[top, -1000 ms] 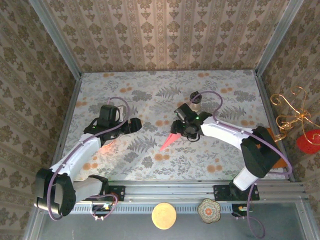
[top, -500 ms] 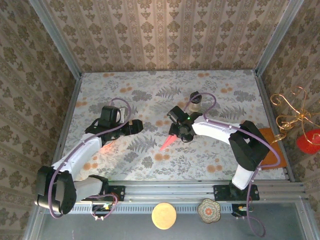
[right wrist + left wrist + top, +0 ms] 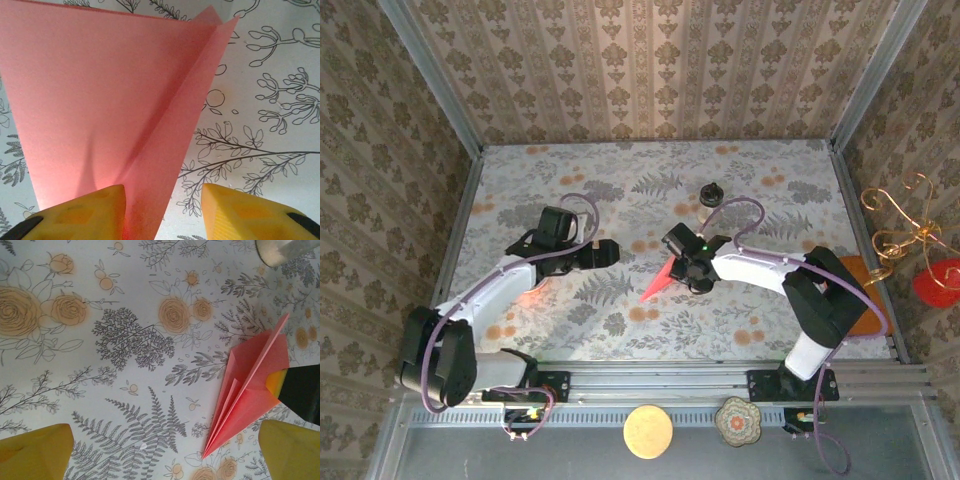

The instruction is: Fold a paper plane with a square sheet of paper (pick it up from the middle)

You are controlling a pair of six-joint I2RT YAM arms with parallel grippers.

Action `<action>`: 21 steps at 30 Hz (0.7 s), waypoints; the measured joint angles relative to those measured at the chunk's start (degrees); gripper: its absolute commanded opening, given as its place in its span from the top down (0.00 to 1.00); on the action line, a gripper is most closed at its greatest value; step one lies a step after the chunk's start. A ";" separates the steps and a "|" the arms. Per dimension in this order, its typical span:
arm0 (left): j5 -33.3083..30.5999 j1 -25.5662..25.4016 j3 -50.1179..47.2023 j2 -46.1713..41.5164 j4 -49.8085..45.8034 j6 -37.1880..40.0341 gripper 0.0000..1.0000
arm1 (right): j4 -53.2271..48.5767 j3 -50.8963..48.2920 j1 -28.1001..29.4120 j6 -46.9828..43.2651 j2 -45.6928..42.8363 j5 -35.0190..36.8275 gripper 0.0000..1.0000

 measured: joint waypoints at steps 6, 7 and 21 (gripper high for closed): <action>0.00 -0.35 0.76 1.44 0.02 0.00 0.04 | 3.54 -0.70 0.00 2.03 0.00 -0.87 0.67; 0.00 -0.35 0.79 1.60 0.04 0.00 0.04 | 3.91 -0.83 0.00 2.32 0.00 -1.05 0.71; -0.63 0.57 0.76 1.75 0.94 -1.60 0.05 | 7.06 -1.57 0.00 -2.27 -4.22 -1.14 0.94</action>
